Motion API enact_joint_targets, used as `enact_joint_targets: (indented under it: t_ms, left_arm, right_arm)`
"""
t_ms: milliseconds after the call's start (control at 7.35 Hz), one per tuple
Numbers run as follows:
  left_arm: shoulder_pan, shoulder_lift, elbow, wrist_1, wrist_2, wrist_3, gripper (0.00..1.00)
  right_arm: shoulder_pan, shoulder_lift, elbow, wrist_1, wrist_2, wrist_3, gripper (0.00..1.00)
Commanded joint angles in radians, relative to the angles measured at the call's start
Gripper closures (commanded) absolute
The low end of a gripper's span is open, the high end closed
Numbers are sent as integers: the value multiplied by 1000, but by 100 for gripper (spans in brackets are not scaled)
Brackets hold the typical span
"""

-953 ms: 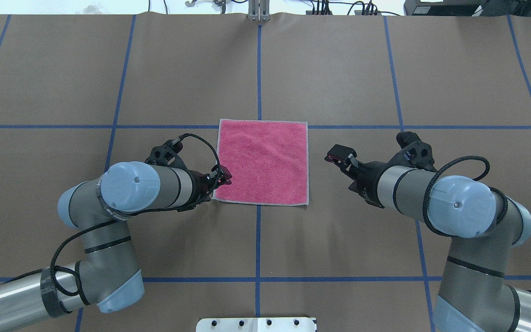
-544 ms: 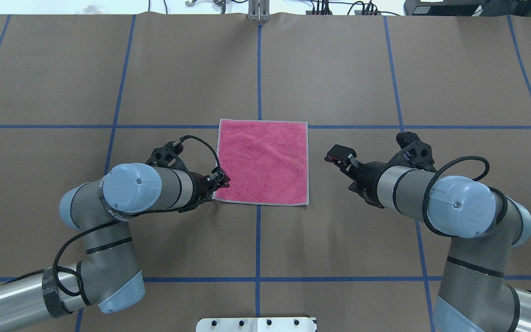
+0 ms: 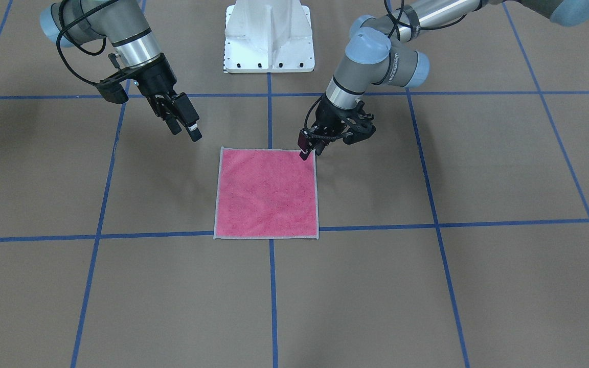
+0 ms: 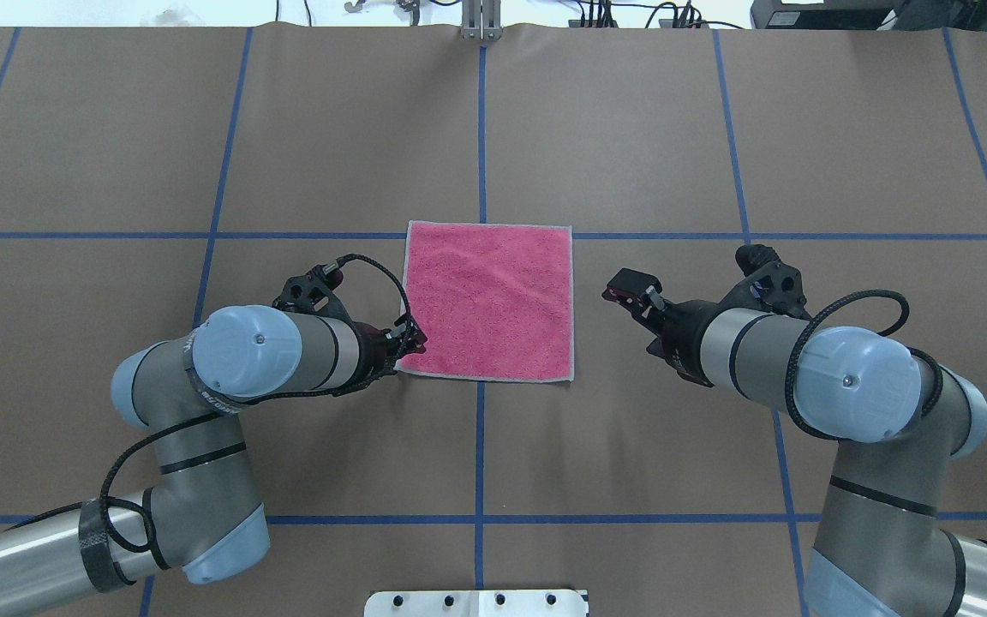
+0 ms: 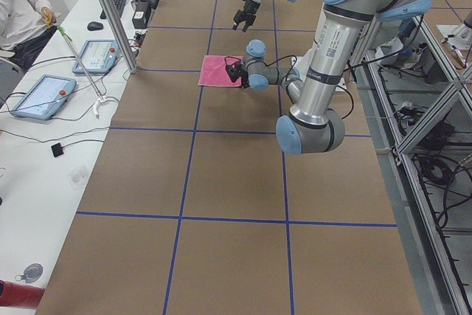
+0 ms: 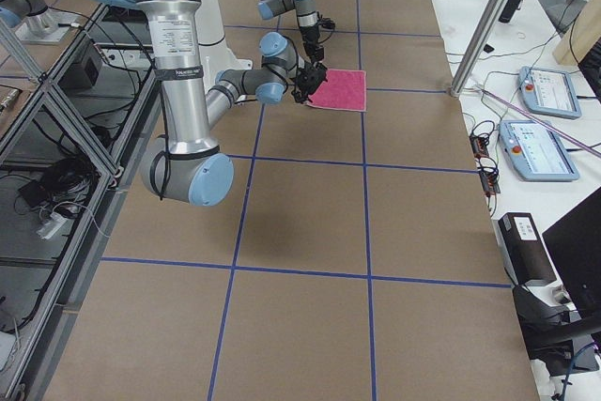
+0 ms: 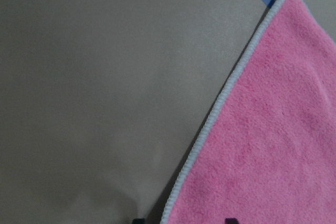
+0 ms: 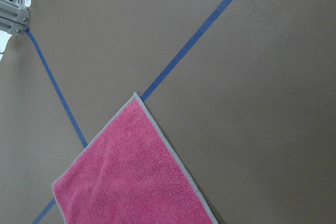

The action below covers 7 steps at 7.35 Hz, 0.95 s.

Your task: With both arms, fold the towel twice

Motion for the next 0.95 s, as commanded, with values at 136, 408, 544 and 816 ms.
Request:
enact_joint_targets:
  t_ms: [136,408,544,816]
  left_arm:
    - [9,2,-1,0,-1,1,54]
    - [9,2,-1,0,-1,1,69]
    - [9,2,-1,0,-1,19,77]
    - [9,3,-1,0,1,27,98]
  right_arm:
    - [0,2,0,2,0,0,2]
    - [0,2,0,2,0,0,2]
    - [0,1,0,2,0,0,2]
    - [-5,1,-2,2,0,0,2]
